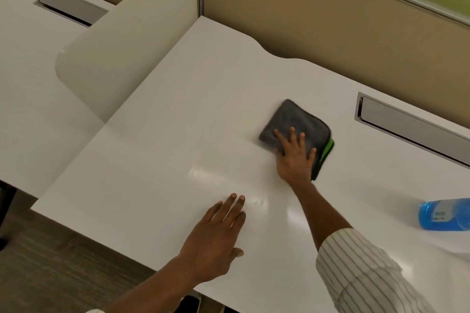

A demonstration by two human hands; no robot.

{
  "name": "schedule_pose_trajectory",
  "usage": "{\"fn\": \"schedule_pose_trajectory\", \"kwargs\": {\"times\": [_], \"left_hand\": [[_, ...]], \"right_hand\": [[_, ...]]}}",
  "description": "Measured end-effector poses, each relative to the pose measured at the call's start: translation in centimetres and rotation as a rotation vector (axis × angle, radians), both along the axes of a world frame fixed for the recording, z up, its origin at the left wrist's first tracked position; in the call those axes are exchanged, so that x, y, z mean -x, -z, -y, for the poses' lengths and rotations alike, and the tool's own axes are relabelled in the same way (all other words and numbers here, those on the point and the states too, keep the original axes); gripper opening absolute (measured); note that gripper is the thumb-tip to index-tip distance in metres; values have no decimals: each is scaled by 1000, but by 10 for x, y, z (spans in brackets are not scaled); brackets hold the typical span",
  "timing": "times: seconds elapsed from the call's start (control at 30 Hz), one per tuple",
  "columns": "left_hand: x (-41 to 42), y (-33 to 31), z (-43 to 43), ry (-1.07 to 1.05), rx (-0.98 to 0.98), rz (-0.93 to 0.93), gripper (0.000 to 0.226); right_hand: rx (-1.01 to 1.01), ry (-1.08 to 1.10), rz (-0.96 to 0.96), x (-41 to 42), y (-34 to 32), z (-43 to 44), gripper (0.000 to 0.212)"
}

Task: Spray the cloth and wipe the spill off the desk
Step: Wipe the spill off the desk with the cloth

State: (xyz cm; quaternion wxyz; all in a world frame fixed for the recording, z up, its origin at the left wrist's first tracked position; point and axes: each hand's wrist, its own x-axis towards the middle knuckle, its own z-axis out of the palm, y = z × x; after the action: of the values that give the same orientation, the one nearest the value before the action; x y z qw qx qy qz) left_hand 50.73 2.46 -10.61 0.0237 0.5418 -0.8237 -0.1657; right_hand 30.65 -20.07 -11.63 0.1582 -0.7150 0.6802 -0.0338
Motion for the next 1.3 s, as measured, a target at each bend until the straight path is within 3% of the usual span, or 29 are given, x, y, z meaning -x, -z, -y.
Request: {"fn": "schedule_pose_trajectory", "kwargs": {"times": [0.1,0.17,0.23,0.33,0.47,0.53,0.63,0.8,0.9,1.07,1.13,1.3], "left_hand": [[0,2,-1,-12,-19,9,80],[2,-2,0,-21,-57,26,80],[8,-7,2,-34,-69,3,80],[18,-20,5,-96,-153,-46,83],[34,-25,9,-86,-197,-19,89],[41,-23,12,-51,-184,-20,89],[57,-24,16,18,-156,-32,88],[79,-27,12,63,-211,4,85],[92,-30,12,43,-271,16,90],[105,-29,12,32,-275,6,93],[108,-29,11,51,-260,29,90],[108,-20,8,55,-212,22,88]], "right_hand": [[-29,342,6,9,-1,-7,61],[-59,451,8,-4,-3,-28,64],[-60,416,-2,-25,-3,-54,65],[2,171,-88,-46,3,-78,67],[24,-127,-72,-12,1,-41,65],[0,-75,-60,14,-3,-18,63],[-57,174,-47,50,-8,-4,60],[-105,590,-59,63,-9,-41,68],[-78,503,-63,39,-7,-75,69],[-10,26,-38,64,-2,-84,64],[-14,65,-36,91,-4,-72,61],[-37,482,-24,130,-6,-67,60]]}}
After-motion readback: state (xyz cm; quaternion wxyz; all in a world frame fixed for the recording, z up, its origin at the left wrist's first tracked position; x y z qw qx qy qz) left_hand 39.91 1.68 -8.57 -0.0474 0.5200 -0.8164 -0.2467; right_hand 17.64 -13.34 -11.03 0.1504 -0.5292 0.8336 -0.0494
